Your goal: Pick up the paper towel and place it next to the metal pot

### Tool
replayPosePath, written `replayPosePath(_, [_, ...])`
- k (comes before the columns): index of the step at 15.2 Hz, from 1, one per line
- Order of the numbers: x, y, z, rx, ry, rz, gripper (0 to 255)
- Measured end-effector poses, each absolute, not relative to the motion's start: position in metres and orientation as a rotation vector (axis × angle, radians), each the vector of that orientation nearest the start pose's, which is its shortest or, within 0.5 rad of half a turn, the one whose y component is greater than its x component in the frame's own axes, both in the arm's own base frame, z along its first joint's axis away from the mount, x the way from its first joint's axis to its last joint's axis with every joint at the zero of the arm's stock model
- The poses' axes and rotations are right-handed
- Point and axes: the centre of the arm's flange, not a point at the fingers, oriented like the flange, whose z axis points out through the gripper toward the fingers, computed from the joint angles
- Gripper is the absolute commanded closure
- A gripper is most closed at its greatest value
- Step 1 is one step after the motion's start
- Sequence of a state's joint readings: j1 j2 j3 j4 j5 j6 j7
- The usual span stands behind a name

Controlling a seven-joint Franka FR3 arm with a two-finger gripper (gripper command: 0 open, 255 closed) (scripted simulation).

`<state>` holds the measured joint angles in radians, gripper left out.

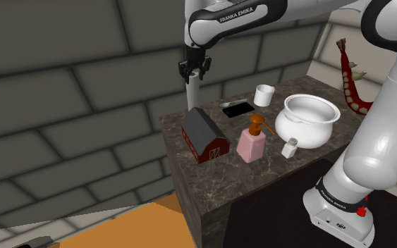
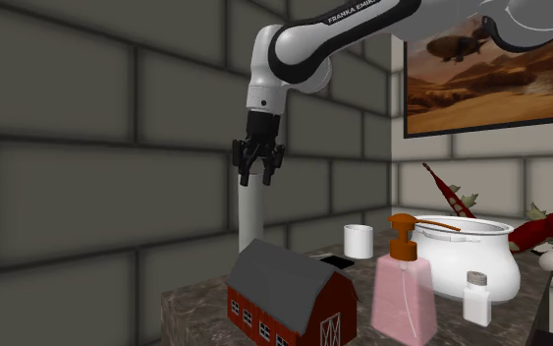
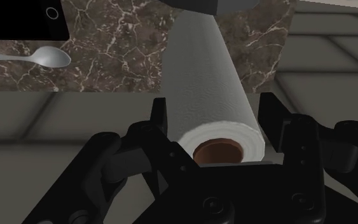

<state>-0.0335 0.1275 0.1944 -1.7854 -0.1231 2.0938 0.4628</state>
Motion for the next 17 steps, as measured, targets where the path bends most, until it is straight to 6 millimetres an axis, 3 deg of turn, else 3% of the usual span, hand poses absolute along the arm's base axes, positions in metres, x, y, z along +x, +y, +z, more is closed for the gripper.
replayPosePath(17, [0.611,0.086,0.588,-3.127,0.399,-0.319,255])
